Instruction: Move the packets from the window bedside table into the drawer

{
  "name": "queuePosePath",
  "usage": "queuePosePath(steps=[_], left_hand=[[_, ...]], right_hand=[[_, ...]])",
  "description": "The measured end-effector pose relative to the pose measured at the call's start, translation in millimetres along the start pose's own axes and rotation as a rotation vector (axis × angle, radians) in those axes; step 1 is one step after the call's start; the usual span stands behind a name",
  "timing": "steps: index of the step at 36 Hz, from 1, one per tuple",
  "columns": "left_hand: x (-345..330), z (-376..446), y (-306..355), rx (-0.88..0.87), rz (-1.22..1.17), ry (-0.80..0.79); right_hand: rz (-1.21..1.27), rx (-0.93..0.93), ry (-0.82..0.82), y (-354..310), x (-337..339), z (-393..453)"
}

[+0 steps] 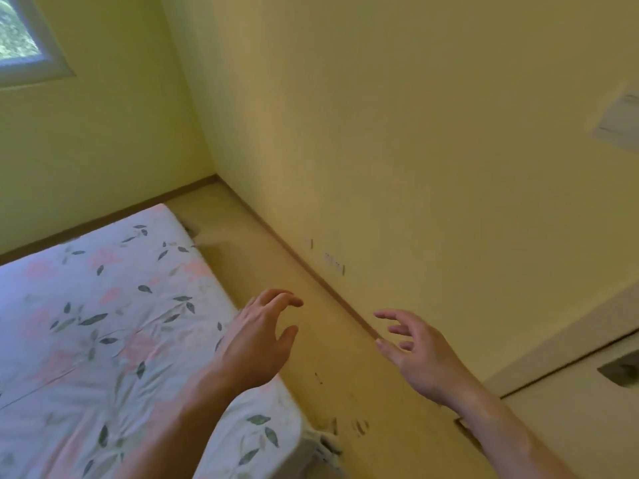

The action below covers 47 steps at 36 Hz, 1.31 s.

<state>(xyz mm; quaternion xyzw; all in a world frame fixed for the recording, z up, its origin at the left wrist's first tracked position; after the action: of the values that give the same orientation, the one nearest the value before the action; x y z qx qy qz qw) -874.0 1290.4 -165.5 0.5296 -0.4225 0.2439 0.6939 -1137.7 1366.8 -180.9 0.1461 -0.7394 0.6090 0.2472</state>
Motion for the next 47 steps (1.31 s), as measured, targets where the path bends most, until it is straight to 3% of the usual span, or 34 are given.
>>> queuePosePath(steps=[7,18,29,36,47], left_hand=[[1,58,5,0.176,0.061,0.058],[17,170,-56,0.436,0.135,0.164],[49,339,-125,0.452,0.074,0.273],[80,426,-178,0.502,0.083,0.308],[149,539,-285,0.777,0.137,0.426]], right_hand=[[0.017,0.106,-0.104,-22,38,113],[-0.034,0.3,-0.284,-72,16,290],[-0.043,0.361,-0.337,-136,-18,479],[-0.062,0.397,-0.437,-179,-74,600],[-0.044,0.524,-0.681,-277,-195,799]])
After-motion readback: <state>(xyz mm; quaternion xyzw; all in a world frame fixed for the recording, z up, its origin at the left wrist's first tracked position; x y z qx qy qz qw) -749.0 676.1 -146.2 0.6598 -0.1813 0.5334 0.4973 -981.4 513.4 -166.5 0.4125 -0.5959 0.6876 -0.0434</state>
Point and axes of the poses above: each hand's wrist, its own z-axis towards the middle knuckle, its own x-axis out of the back of the hand, y = z × x, the point moved 1 cm from there along z, towards the middle knuckle, and after that the axes turned 7 degrees about y, right-handed, at the moved point
